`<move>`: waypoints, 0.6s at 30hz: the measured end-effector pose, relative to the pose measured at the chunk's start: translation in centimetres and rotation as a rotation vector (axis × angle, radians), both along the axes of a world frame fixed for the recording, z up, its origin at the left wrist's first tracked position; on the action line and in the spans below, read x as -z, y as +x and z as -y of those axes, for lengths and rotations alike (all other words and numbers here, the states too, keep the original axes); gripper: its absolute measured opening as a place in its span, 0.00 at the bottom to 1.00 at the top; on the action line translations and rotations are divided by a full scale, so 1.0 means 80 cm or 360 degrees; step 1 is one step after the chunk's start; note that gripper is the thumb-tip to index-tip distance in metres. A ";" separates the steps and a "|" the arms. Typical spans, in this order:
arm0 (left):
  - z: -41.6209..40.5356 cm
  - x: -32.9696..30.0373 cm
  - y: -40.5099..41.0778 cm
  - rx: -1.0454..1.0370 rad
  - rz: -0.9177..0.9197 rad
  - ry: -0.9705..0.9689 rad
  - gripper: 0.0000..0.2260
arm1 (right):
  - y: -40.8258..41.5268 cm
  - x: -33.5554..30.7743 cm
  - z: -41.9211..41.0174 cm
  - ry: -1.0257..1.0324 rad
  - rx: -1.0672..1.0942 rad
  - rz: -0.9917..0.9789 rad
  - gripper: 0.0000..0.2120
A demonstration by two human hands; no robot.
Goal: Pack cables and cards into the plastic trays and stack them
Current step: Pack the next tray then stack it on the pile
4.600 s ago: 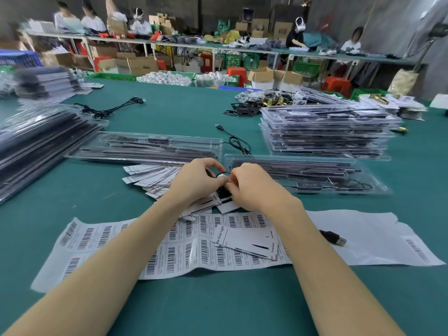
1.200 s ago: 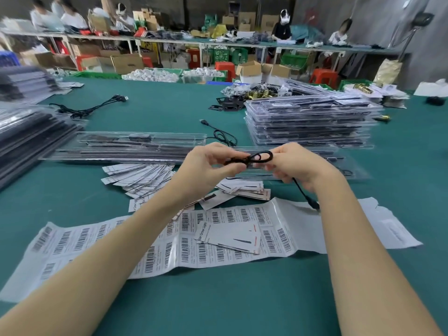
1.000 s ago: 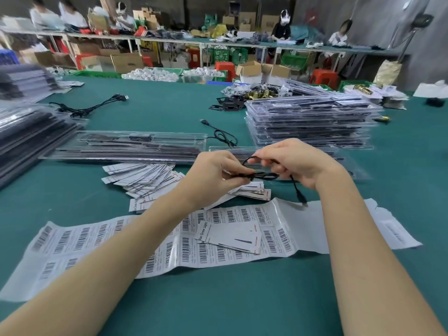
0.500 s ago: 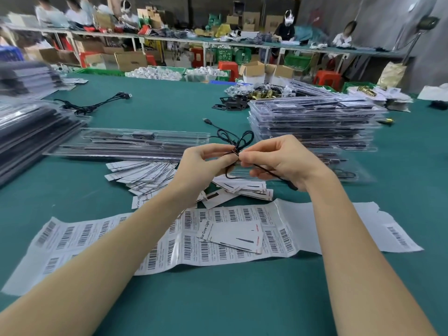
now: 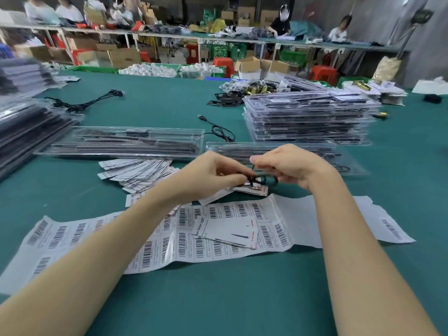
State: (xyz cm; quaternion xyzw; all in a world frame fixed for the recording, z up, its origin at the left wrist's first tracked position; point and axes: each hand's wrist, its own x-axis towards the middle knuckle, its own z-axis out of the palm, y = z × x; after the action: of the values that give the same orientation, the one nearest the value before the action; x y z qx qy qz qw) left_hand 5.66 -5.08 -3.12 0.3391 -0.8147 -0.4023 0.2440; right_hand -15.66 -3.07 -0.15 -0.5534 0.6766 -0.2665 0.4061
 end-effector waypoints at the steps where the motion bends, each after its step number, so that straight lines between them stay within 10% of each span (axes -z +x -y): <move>1: -0.003 0.001 -0.005 -0.0025 0.0132 -0.0086 0.09 | 0.003 -0.004 0.000 0.0027 -0.0015 0.0083 0.12; 10: -0.001 0.011 -0.010 -0.0719 -0.0368 -0.0003 0.10 | 0.019 -0.040 -0.007 -0.0085 -0.0465 0.0101 0.11; 18: 0.006 0.007 -0.006 -0.0422 -0.0910 0.0555 0.09 | 0.006 -0.015 -0.003 0.0084 -0.0340 0.0563 0.07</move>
State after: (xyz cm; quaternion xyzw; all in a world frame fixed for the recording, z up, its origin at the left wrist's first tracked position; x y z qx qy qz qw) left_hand 5.17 -5.55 -3.72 0.3520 -0.5815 -0.5788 0.4505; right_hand -15.19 -2.84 1.07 -0.5557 0.5390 -0.2971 0.5589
